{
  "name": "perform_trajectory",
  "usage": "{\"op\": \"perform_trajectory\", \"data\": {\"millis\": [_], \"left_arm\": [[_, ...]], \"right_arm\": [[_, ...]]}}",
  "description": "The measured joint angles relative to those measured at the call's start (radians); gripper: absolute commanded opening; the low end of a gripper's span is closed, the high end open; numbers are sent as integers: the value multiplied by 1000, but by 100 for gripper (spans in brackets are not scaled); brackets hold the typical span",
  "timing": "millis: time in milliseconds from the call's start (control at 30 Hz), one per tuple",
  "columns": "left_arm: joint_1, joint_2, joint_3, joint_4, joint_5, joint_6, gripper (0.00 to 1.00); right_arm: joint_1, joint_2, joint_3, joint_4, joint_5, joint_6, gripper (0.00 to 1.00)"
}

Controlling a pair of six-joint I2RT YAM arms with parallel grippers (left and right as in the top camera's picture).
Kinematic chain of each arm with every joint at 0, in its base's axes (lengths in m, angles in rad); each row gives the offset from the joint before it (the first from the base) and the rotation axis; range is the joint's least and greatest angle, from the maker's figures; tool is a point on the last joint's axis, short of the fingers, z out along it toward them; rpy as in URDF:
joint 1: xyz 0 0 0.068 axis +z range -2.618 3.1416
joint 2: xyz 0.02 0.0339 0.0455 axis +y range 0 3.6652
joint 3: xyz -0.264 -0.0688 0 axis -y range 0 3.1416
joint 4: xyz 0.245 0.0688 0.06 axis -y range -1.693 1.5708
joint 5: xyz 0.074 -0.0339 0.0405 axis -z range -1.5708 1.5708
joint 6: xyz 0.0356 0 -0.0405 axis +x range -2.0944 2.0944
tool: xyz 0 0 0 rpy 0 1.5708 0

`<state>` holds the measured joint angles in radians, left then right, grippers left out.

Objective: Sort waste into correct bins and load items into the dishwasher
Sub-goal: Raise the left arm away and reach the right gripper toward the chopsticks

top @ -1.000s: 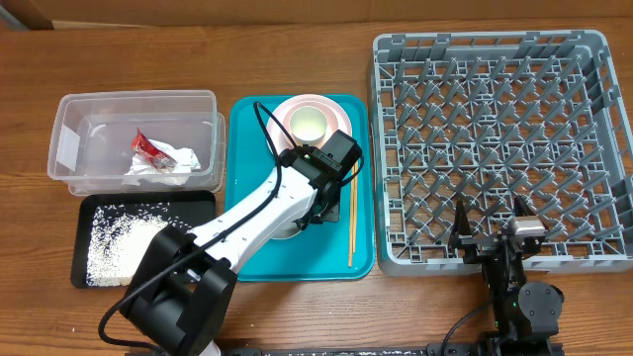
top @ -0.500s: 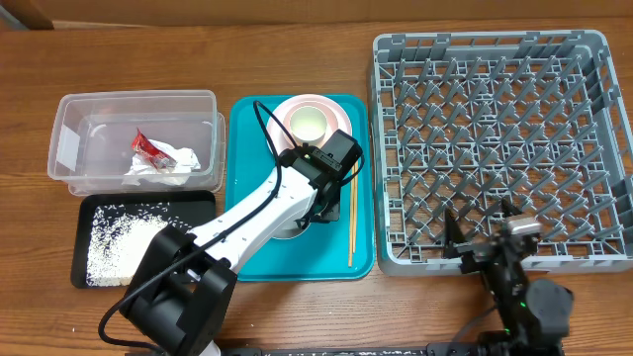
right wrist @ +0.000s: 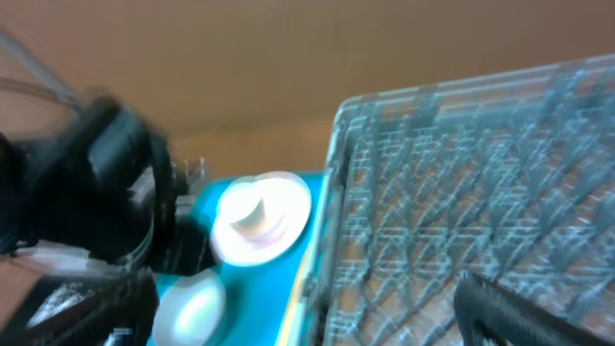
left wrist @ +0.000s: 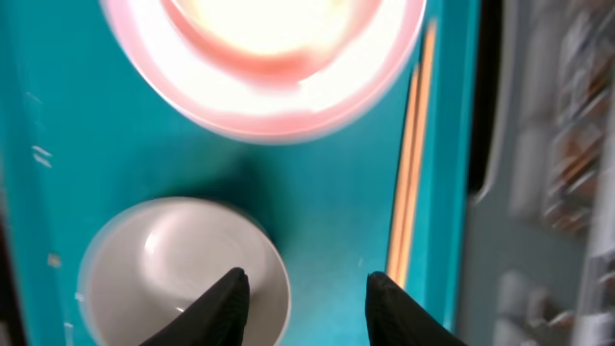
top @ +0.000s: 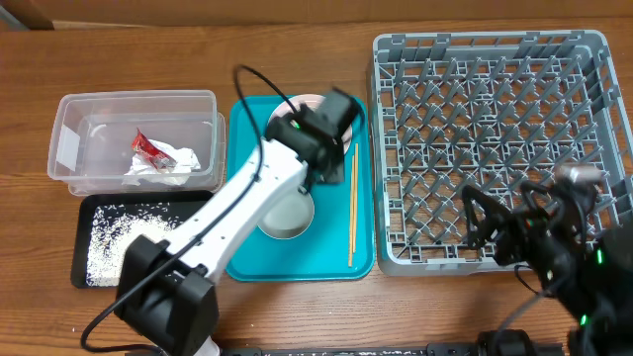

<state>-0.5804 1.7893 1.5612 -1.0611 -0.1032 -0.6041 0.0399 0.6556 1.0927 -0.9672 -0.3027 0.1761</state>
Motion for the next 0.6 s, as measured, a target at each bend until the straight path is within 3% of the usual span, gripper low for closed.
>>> {"op": "perform_trajectory", "data": {"millis": [267,367,500,533,567,600], "left_arm": [[305,-15,331,-214,65,5,37],[455,-20,407,-286,117,25,40],[642,-26,442,-362,171,45,46],[672,-26,442,-381,177,49,55],[710,-26,443,-407,183,58,73],[739,-26,443,-425,188,61,100]], "right_arm": [[50,365,112,-224,-111,10,100],[136,469,111,-202,-149,12,100],[312,573,112,-51,-171,14,100],[361,597,112,-19,-167,13,100],[397,615,112,2,-162,15,100],[446,640,112,25,-148,18,99]]}}
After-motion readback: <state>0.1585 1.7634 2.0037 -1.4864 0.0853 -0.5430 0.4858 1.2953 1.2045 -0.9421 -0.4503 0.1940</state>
